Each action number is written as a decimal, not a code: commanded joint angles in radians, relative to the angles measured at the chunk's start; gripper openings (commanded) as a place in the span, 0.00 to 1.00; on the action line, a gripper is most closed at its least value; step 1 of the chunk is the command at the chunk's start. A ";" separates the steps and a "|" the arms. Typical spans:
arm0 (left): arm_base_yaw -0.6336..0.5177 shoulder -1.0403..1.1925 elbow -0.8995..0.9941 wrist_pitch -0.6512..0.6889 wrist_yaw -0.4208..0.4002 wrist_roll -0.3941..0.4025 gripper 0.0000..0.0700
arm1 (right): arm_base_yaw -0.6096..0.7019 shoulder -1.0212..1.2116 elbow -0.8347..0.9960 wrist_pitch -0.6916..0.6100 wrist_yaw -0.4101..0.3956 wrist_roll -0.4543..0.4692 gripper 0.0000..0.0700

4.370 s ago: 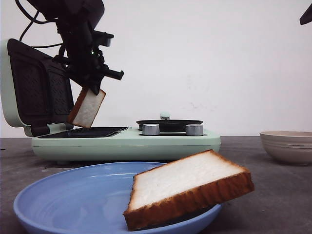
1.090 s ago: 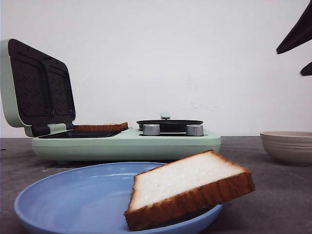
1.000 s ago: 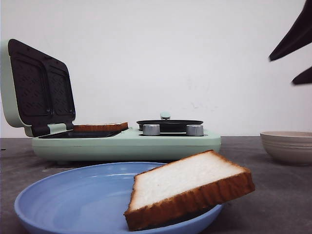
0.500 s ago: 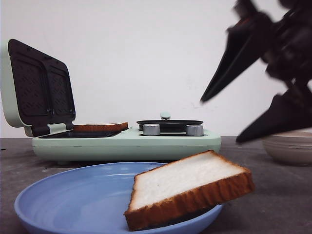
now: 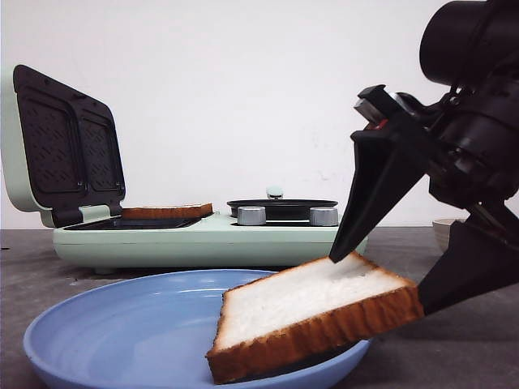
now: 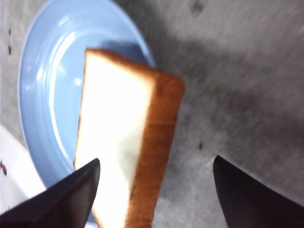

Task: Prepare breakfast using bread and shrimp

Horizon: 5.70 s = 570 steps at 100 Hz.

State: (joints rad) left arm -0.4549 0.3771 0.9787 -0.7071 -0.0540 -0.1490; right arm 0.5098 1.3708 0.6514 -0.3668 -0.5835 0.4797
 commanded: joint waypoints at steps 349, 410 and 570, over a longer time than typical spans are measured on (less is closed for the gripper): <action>-0.005 0.000 0.009 0.019 0.006 0.001 0.01 | 0.076 0.762 0.948 0.314 -0.187 0.463 0.00; -0.005 0.000 0.009 0.026 0.010 -0.002 0.01 | 0.048 0.761 1.015 0.237 -0.257 0.497 0.54; 0.034 0.228 0.013 0.286 -0.293 0.017 0.01 | -0.041 -0.531 0.089 0.414 0.322 -0.363 0.01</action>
State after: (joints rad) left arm -0.4328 0.5705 0.9787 -0.4786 -0.3290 -0.1471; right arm 0.4637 0.8532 0.7353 0.0303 -0.2584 0.1089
